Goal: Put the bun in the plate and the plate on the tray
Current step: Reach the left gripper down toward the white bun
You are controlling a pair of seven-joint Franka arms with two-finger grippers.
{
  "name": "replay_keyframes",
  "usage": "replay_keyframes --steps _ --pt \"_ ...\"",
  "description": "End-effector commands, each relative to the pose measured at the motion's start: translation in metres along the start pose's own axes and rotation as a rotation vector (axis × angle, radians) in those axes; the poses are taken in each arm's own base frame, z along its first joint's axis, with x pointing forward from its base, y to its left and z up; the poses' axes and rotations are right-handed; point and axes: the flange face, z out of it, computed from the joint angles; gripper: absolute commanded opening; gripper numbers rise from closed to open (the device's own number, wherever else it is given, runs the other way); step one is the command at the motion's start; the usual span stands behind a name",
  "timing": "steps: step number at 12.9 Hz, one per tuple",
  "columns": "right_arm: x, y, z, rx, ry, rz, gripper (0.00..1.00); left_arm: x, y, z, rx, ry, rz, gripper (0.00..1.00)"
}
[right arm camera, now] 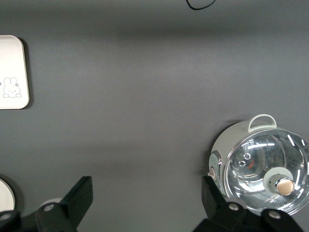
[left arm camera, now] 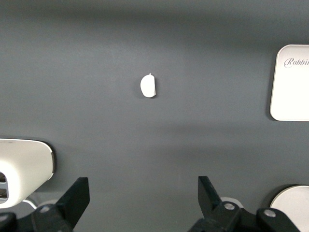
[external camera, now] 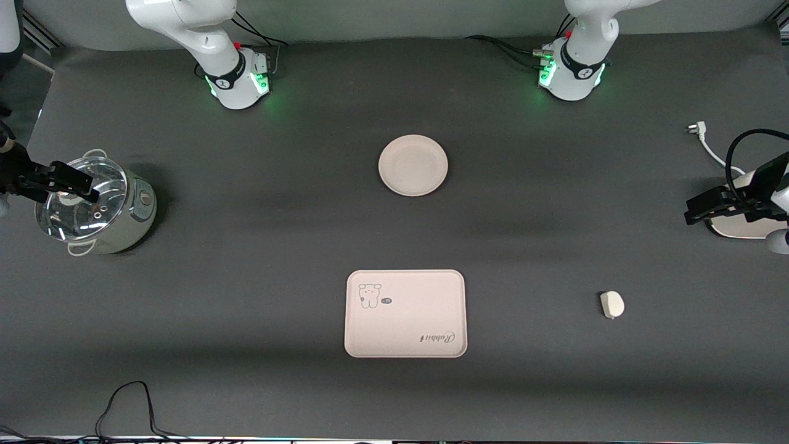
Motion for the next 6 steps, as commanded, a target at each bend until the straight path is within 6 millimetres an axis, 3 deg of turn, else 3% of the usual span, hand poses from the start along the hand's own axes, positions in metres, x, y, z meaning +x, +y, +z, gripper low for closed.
replay_keyframes --steps 1,2,4,6 --pt "-0.004 0.001 -0.002 0.010 -0.004 -0.016 1.00 0.020 0.008 0.043 0.005 -0.030 0.015 1.00" --pt "-0.004 0.000 -0.002 0.011 -0.004 -0.017 1.00 0.034 0.017 0.067 0.017 -0.029 0.019 1.00" --pt "-0.004 0.001 -0.002 0.010 -0.004 -0.016 1.00 0.064 0.014 0.126 0.019 -0.004 -0.029 1.00" --pt "-0.004 0.001 -0.002 0.010 -0.004 -0.016 1.00 0.078 0.014 0.180 0.063 0.007 -0.006 1.00"
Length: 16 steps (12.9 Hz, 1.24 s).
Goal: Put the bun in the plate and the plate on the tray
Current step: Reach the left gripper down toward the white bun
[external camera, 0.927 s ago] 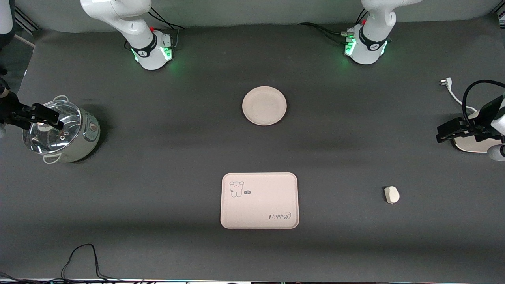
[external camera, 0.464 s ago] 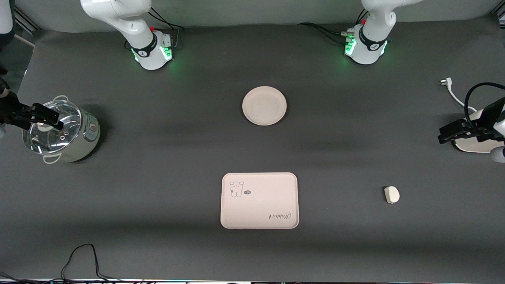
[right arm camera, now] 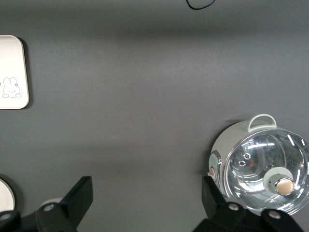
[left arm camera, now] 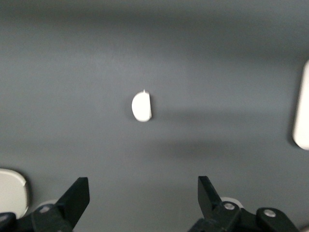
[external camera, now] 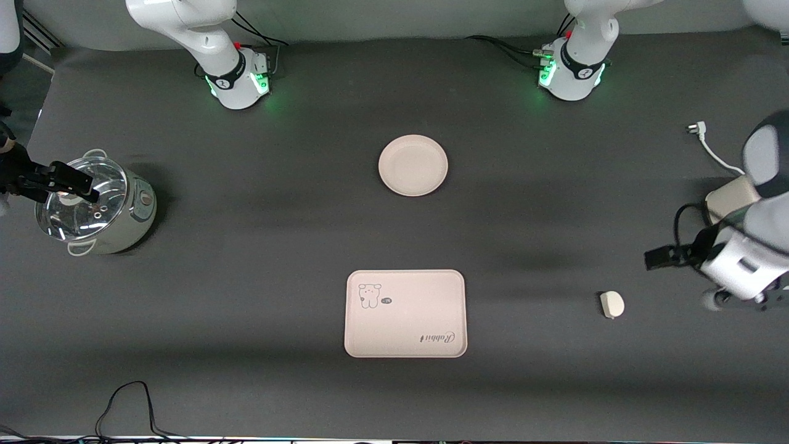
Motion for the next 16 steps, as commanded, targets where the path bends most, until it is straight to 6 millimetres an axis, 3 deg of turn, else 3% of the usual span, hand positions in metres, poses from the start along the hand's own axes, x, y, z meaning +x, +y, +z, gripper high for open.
replay_keyframes --steps 1,4,11,14,15,16 --pt "-0.004 0.000 -0.003 0.011 -0.003 -0.018 1.00 0.013 0.004 0.065 0.046 0.014 0.008 1.00" --pt "-0.004 0.001 -0.002 0.011 -0.005 -0.017 1.00 0.011 0.002 0.127 0.016 0.091 0.017 1.00" --pt "-0.004 0.001 -0.003 0.011 -0.003 -0.018 1.00 0.017 -0.012 0.218 0.001 0.066 -0.003 1.00" --pt "-0.004 0.001 -0.002 0.011 -0.005 -0.018 1.00 0.011 -0.007 0.243 -0.008 0.042 -0.024 0.98" --pt "-0.004 0.001 -0.002 0.011 -0.005 -0.018 1.00 0.008 -0.010 0.251 -0.011 0.044 -0.029 0.89" --pt "-0.004 0.001 -0.002 0.011 -0.005 -0.017 1.00 0.007 -0.011 0.254 -0.013 0.049 -0.031 0.65"
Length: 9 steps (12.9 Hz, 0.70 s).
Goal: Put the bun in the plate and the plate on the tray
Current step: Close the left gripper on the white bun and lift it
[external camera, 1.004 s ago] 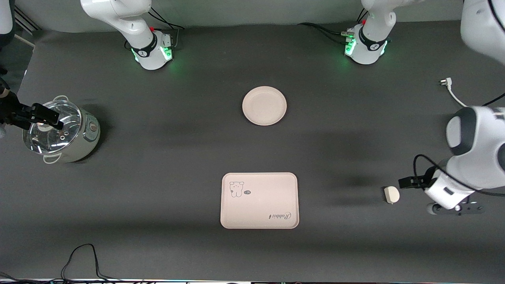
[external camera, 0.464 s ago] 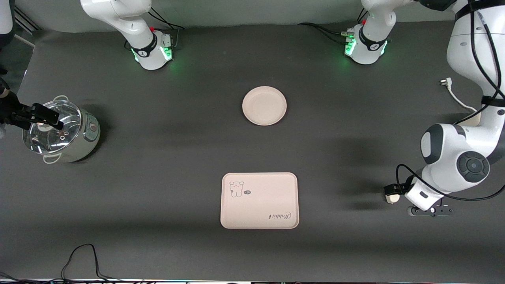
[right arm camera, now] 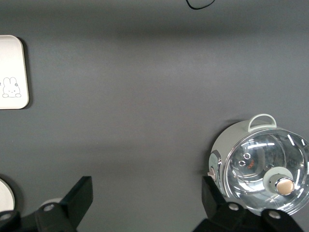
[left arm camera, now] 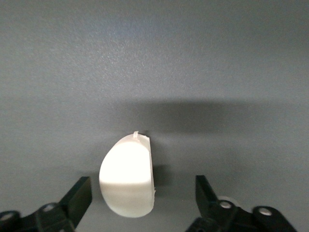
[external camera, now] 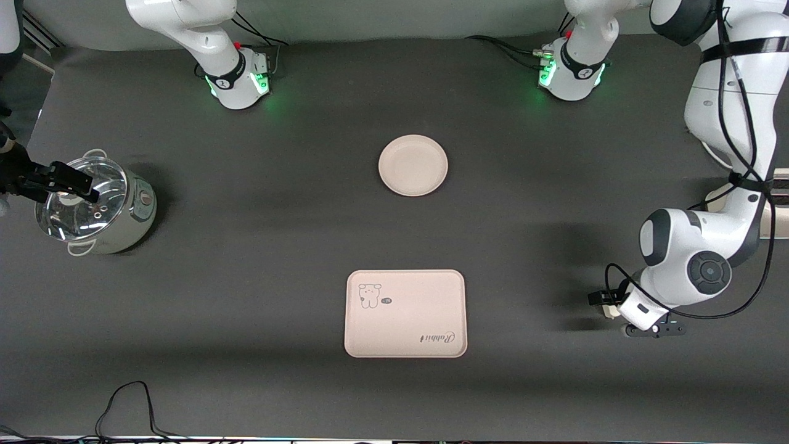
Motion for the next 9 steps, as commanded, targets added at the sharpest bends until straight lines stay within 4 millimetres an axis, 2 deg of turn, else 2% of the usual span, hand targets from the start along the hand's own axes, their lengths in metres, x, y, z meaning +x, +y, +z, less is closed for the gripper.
replay_keyframes --steps 1,2,4,6,7,9 --pt "-0.004 0.001 -0.002 0.011 -0.004 -0.018 1.00 -0.006 -0.002 0.002 0.019 0.014 -0.015 0.32" --pt "-0.004 0.001 -0.002 0.011 -0.004 -0.018 1.00 -0.006 -0.003 0.002 0.020 0.013 -0.015 0.00" --pt "-0.003 0.001 -0.001 0.010 -0.005 -0.018 1.00 -0.006 -0.001 0.003 0.021 0.006 -0.009 0.00" --pt "-0.004 0.001 -0.002 0.011 -0.004 -0.018 1.00 -0.005 0.008 -0.013 0.027 0.016 0.012 0.00" --pt "-0.004 0.001 -0.002 0.011 -0.004 -0.018 1.00 -0.005 0.021 -0.033 0.036 0.008 0.028 0.00" --pt "-0.004 0.001 -0.002 0.011 -0.004 -0.017 1.00 -0.003 0.064 -0.097 0.048 0.043 0.071 0.00"
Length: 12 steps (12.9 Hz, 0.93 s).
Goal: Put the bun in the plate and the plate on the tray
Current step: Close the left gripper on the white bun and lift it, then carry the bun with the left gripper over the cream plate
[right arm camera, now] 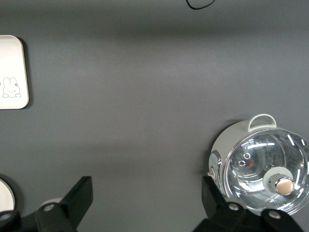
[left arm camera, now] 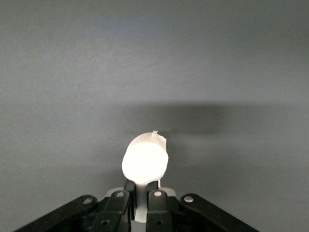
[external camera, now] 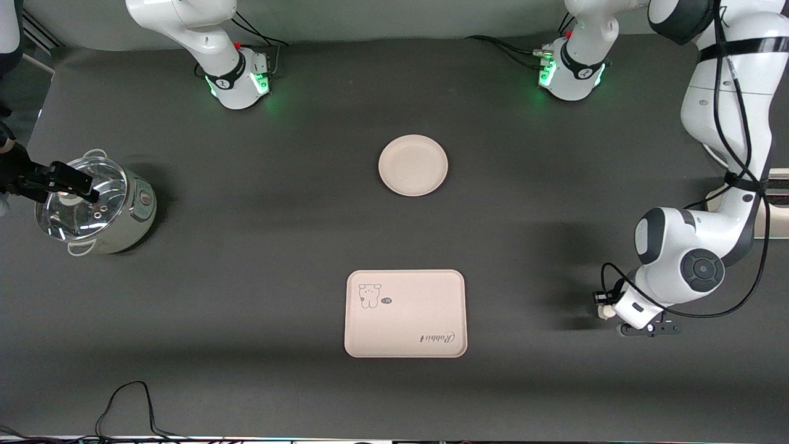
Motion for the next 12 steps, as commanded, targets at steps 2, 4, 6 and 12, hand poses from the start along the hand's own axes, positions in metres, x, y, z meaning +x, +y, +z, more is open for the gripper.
replay_keyframes --steps 2,4,6,12 --pt "-0.004 0.001 -0.002 0.011 -0.004 -0.017 1.00 -0.005 0.087 -0.140 0.044 0.028 0.087 0.00" --pt "-0.004 0.001 -0.002 0.011 -0.004 -0.017 1.00 -0.029 0.140 -0.206 -0.042 -0.011 0.080 0.00" --pt "-0.004 0.001 -0.002 0.011 -0.004 -0.017 1.00 -0.063 0.188 -0.256 -0.098 -0.031 0.058 0.00" --pt "-0.004 0.002 -0.001 0.011 -0.005 -0.015 1.00 -0.173 0.355 -0.268 -0.052 -0.063 0.054 0.00"
